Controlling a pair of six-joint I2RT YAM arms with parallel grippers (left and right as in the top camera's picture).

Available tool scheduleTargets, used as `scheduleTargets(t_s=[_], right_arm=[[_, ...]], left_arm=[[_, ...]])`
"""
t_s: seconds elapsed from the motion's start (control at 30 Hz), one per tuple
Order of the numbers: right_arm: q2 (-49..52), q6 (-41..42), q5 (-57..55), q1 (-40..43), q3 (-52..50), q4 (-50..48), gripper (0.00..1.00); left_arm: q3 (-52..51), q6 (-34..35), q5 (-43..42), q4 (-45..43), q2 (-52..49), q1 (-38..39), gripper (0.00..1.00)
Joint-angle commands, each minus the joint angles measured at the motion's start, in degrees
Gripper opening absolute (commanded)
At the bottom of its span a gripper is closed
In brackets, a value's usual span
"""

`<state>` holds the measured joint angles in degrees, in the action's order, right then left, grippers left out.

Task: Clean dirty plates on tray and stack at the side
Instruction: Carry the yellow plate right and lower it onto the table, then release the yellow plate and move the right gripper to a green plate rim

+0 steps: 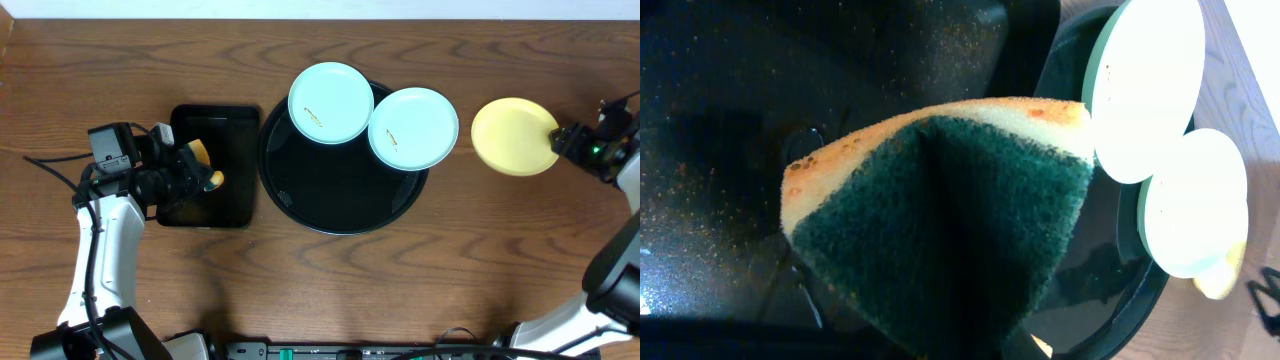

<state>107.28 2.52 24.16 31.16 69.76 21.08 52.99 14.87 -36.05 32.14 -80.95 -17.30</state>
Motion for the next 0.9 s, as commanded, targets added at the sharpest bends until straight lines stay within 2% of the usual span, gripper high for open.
scheduleTargets(t_s=[0.0,0.2,0.33,0.53,0.7,0.8,0.87], right_arm=[[-5.55,-3.28,6.78,-0.92,5.68,4.68,0.55],[-2.91,-13.27,2.97,-8.0,26.43,31.32,0.71],[-0.26,-15.82,0.04,-13.94,36.52,40.92,0.73],[2.54,-18.01,-2.93,-22.08,38.05,40.87,0.76],[6.12,-18.86,-6.1,-27.32,38.01,40.87,0.74],[7.69,-18.93,-7.02,-28.68,37.03,39.5,0.79],[8.48,-19.52,-7.45,-29.0,35.63,37.79,0.74]], left_arm=[[0.02,-1.31,-0.33,-0.02,-0.28,-0.2,0.08],[0.0,-1.29,-0.33,0.37,-0.28,-0.2,0.08],[0.0,-1.31,-0.33,0.42,-0.28,-0.2,0.08],[0.0,-1.29,-0.35,0.42,-0.28,-0.2,0.09],[-0.02,-1.31,-0.33,0.44,-0.28,-0.2,0.09],[-0.07,-1.31,-0.33,0.46,-0.28,-0.2,0.09],[-0.07,-1.31,-0.35,0.63,-0.28,-0.2,0.09]])
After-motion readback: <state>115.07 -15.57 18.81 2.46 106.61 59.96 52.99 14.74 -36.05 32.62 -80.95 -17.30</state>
